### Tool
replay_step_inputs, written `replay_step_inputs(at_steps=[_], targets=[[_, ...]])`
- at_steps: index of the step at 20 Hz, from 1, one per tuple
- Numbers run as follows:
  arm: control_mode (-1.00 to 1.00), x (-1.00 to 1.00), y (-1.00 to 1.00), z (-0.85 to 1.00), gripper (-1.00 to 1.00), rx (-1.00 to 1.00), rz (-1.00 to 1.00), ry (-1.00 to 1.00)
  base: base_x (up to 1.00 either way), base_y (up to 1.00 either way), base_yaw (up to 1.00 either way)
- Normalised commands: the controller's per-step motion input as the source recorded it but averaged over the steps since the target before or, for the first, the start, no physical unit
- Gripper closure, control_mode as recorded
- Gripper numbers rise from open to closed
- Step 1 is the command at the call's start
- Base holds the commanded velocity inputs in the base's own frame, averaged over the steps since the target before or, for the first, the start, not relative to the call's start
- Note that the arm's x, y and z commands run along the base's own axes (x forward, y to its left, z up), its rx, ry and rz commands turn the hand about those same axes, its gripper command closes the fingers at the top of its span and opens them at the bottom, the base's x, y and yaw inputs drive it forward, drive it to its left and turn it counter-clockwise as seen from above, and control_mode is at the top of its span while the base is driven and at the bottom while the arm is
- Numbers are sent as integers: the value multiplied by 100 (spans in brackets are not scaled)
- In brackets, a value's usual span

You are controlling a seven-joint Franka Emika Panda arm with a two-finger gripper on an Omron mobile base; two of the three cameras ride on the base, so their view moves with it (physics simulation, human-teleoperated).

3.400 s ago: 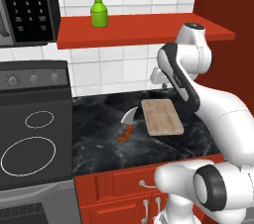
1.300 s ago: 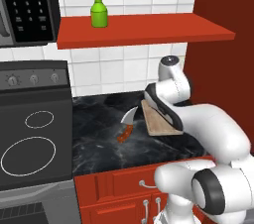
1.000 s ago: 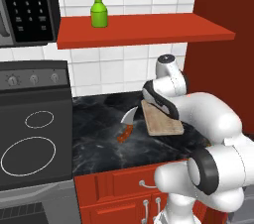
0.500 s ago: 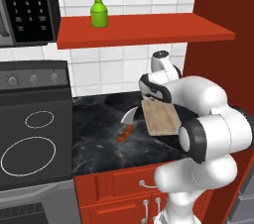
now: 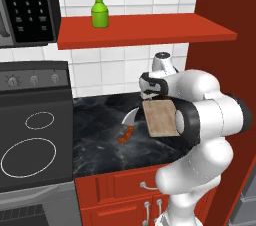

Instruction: Move the cutting board and knife to the sink. Then move spray from the shelves to the counter.

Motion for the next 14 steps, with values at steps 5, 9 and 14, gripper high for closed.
replay_step_inputs(at_steps=[5, 9, 14], targets=[[-100, 39, 0, -19, -100, 5, 0, 0, 0, 0, 0], [-100, 38, 0, -18, -100, 1, 0, 0, 0, 0, 0], [-100, 39, 0, -19, -100, 6, 0, 2, 0, 0, 0]])
